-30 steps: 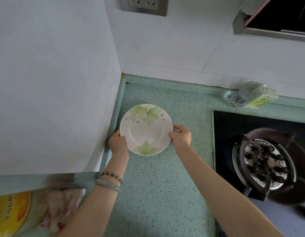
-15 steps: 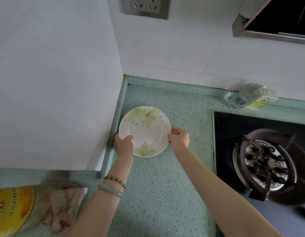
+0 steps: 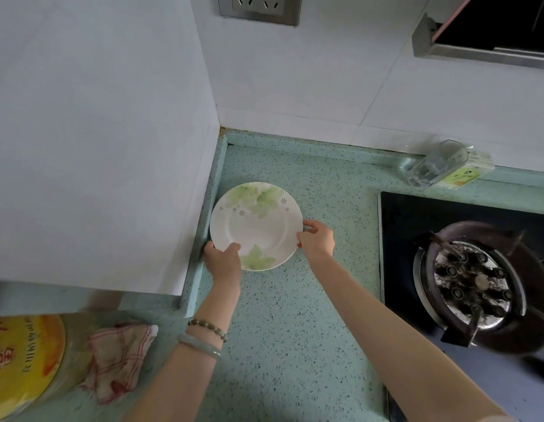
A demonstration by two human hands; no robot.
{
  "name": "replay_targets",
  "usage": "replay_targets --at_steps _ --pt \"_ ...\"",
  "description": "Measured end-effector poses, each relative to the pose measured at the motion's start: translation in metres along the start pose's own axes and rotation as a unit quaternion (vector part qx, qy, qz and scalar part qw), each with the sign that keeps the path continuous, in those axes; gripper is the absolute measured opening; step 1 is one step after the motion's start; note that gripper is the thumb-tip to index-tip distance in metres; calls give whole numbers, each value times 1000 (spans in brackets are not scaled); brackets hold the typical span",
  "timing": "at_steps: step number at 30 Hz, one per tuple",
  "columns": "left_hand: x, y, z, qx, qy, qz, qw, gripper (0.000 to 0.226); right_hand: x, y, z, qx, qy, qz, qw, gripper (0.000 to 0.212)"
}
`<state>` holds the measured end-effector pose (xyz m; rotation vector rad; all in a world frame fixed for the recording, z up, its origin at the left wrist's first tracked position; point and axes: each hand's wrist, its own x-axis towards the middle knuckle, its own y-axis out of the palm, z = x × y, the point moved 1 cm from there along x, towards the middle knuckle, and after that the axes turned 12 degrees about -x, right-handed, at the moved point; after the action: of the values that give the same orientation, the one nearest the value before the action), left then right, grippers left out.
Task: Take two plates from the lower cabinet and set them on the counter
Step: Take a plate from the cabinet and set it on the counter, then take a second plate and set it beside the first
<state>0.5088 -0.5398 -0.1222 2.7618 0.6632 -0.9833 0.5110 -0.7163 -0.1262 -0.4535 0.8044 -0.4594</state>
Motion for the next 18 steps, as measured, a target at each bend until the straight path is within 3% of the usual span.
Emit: replay_targets --at_steps 6,13,16,18 --pt "-10 -7 0 38 40 33 998 61 -26 -12 -2 -72 -79 12 994 55" --pt "-41 -25 -2 81 135 123 980 84 -90 -49 -10 -51 -190 0 980 71" --pt "-62 -38 -8 124 234 192 945 84 -119 -63 -15 -35 -238 -3 971 82" --pt "-78 -48 -18 194 342 223 892 85 -137 -72 -19 -56 -273 -10 960 88"
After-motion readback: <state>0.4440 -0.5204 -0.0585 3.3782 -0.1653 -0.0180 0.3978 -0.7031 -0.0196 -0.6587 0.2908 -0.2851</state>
